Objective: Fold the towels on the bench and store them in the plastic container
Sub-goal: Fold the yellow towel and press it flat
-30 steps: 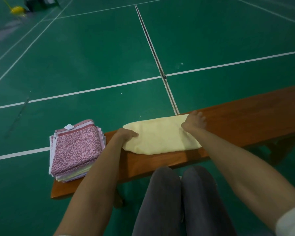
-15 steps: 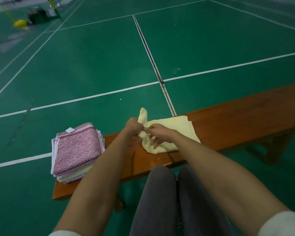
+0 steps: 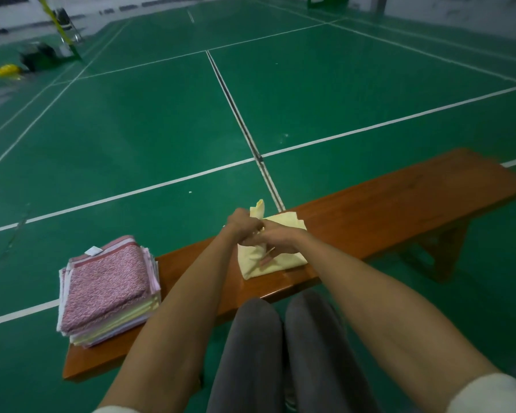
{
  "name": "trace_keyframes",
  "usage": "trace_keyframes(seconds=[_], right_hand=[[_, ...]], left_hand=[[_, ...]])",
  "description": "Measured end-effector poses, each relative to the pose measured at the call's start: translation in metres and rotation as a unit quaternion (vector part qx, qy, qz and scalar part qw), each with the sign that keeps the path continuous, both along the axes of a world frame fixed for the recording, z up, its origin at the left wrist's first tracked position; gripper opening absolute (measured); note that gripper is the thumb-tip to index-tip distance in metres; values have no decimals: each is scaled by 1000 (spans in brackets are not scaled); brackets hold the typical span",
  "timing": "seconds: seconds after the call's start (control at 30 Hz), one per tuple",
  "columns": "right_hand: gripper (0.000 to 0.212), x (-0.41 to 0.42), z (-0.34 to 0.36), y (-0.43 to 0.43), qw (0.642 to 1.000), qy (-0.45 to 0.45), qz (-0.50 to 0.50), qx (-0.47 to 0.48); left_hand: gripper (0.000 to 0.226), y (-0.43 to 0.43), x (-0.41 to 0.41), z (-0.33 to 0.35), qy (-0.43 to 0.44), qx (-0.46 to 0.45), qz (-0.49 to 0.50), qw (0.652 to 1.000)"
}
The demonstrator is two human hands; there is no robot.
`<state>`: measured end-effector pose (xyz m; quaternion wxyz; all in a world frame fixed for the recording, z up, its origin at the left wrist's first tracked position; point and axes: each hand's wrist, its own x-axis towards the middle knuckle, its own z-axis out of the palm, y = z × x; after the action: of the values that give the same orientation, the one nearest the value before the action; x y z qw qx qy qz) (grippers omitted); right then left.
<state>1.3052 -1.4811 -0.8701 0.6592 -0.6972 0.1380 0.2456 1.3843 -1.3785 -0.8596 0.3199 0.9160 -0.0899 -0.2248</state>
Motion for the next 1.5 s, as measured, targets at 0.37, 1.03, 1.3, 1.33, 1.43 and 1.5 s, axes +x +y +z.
trace_keyframes(seconds=[0.37,1.03,1.3,1.33,1.43,1.5], right_hand=[[31,-15,-31,-55,982,53,-129,-131],[22,19,-1,-46,960,-61,-80,-263],[21,-24,-40,-89,958,168,-46,-226],[21,-25,-44,-91,957,178,-50,-224],[14,-20,-42,-93,955,142,-61,-254],[11,-15,-38,-90,947,99,-82,-295]], left_hand=[[46,-56,-24,-24,97,-53,-27,994],[33,-33,-8,-43,-66,27,-66,995],[57,-53,-39,-81,-7,118,-255,960],[59,-54,-41,-88,-22,159,-280,947],[63,-53,-41,-97,-52,196,-284,937],[66,-48,-43,-94,-85,190,-247,946]])
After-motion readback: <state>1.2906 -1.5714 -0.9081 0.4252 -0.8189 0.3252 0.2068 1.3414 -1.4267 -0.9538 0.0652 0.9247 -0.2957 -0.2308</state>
